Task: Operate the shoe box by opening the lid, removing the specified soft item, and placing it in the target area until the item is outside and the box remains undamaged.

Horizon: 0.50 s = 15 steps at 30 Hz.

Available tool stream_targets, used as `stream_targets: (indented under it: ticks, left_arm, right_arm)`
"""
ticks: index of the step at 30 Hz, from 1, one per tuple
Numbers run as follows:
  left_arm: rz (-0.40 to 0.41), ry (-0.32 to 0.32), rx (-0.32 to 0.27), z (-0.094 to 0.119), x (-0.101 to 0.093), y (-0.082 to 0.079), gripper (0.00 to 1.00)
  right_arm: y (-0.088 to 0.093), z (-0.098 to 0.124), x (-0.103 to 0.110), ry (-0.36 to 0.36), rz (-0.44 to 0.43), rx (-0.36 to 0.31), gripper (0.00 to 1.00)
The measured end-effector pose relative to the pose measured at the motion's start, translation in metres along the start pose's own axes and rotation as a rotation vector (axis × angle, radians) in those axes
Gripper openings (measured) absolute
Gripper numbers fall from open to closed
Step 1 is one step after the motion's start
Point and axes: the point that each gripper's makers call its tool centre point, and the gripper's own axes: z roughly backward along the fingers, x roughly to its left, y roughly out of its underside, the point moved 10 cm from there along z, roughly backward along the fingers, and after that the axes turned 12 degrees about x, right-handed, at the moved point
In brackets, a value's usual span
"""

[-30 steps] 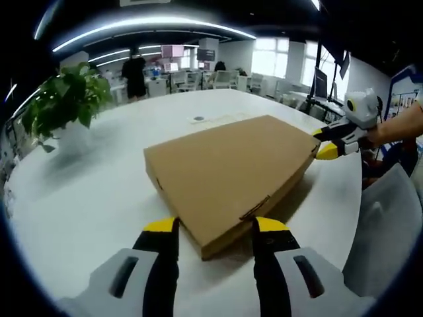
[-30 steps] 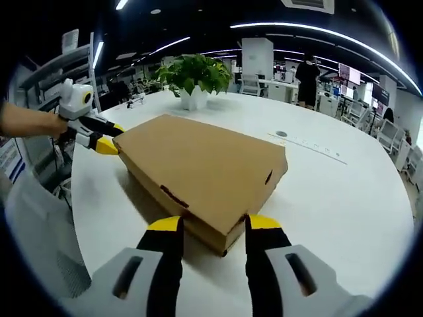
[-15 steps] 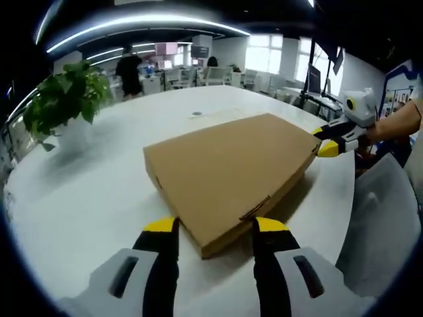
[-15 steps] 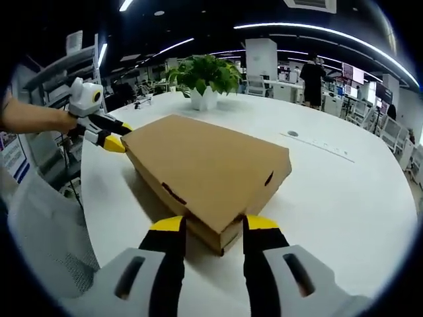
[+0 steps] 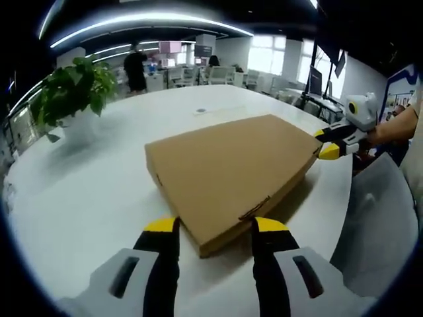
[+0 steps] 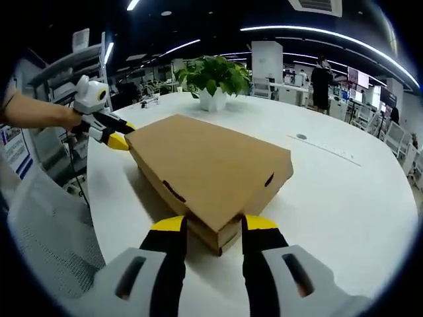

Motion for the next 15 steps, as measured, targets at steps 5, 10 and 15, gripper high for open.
stream_targets:
  ticks: [5,10,15]
  left_arm:
    - [0.009,0.002,-0.001,0.0037,-0.003,0.005,0.42]
    - [0.015,0.001,0.0,0.0056,-0.005,0.0077,0.42]
    - [0.016,-0.004,-0.003,0.0061,-0.0072,0.0091,0.42]
  right_arm:
    - [0.0017,0.0015,0.0014,-0.007,0.006,0.001,0.3]
    - [0.0034,0.0025,0.0025,-0.01,0.01,-0.004,0.3]
    - [0.0049,0.0029,0.0025,-0.01,0.013,-0.012,0.31]
